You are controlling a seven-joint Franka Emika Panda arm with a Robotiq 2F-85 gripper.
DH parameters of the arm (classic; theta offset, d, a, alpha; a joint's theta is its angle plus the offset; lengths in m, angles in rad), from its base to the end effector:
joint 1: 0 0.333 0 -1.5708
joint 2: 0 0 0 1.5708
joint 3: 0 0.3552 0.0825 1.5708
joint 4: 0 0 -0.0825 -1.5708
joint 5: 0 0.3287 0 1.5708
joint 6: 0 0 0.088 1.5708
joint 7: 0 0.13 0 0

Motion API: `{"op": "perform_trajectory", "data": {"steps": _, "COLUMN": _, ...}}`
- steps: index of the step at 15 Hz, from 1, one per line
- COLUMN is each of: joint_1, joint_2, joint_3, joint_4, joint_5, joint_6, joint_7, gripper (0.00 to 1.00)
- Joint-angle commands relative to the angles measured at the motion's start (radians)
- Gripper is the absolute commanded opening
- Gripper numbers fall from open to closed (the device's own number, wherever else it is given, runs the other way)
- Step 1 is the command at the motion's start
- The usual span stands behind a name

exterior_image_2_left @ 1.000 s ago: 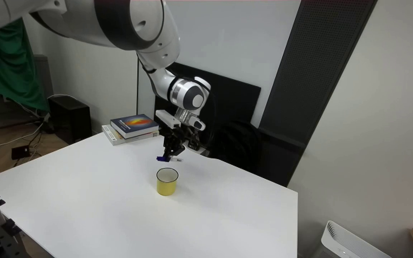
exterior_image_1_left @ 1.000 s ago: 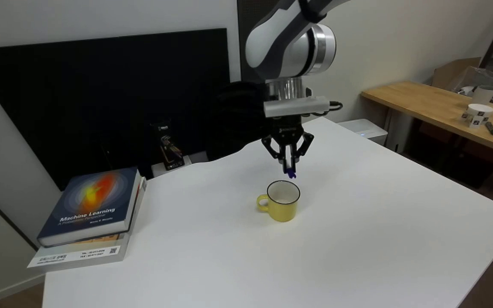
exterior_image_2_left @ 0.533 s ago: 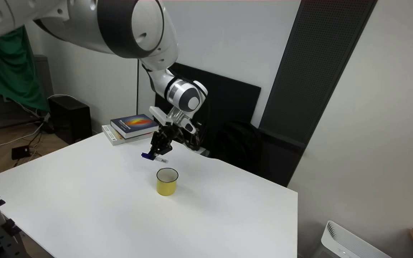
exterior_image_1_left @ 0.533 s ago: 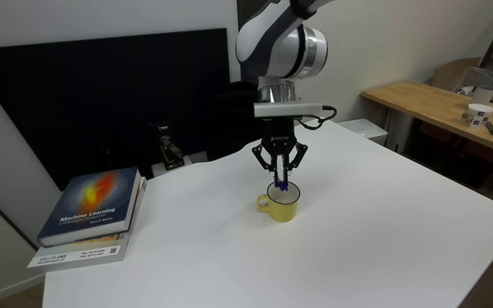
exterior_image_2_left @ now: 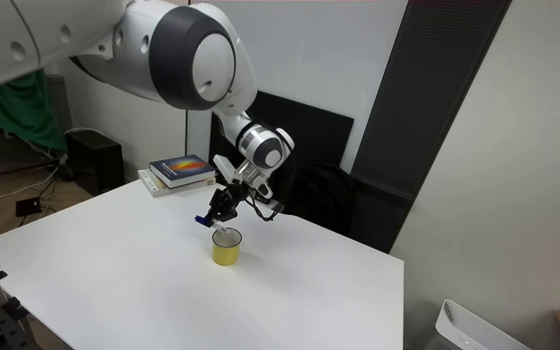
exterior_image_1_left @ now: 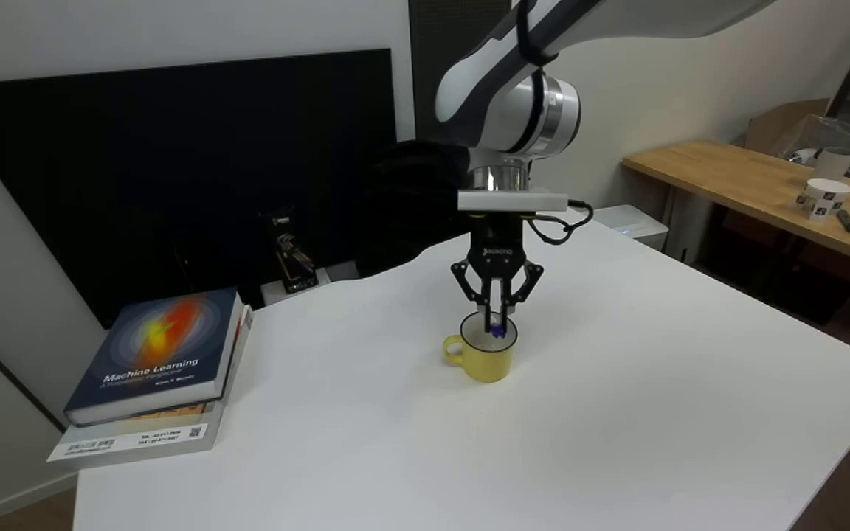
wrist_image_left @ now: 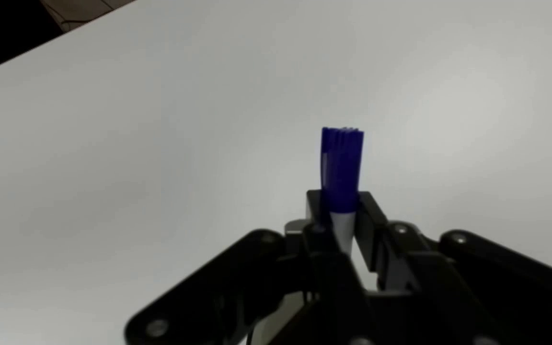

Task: Place the pen inside the yellow mug

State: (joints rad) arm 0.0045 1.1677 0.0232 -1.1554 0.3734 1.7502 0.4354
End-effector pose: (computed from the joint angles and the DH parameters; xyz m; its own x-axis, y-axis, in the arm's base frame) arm 0.6636 0.0553 0.0818 0.6551 -0.4297 -0.6214 -0.5657 -0.8242 -0.0266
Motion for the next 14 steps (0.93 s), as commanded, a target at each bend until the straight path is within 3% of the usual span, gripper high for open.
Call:
{"op": "perform_trajectory", "data": {"steps": 1, "joint_1": -0.029, "joint_2": 0.062, "joint_3": 0.021, "joint_4": 0.094, "joint_5": 0.029, "joint_6": -0.028, "joint_7": 0.010, "gripper": 0.05}}
{"op": "perform_trajectory", "data": {"steps": 14, "joint_1": -0.072, "joint_2": 0.176, "joint_3": 0.044, "joint_4": 0.215, "joint_5": 0.073, "joint_6": -0.031, "joint_7": 0.020, "gripper": 0.05}}
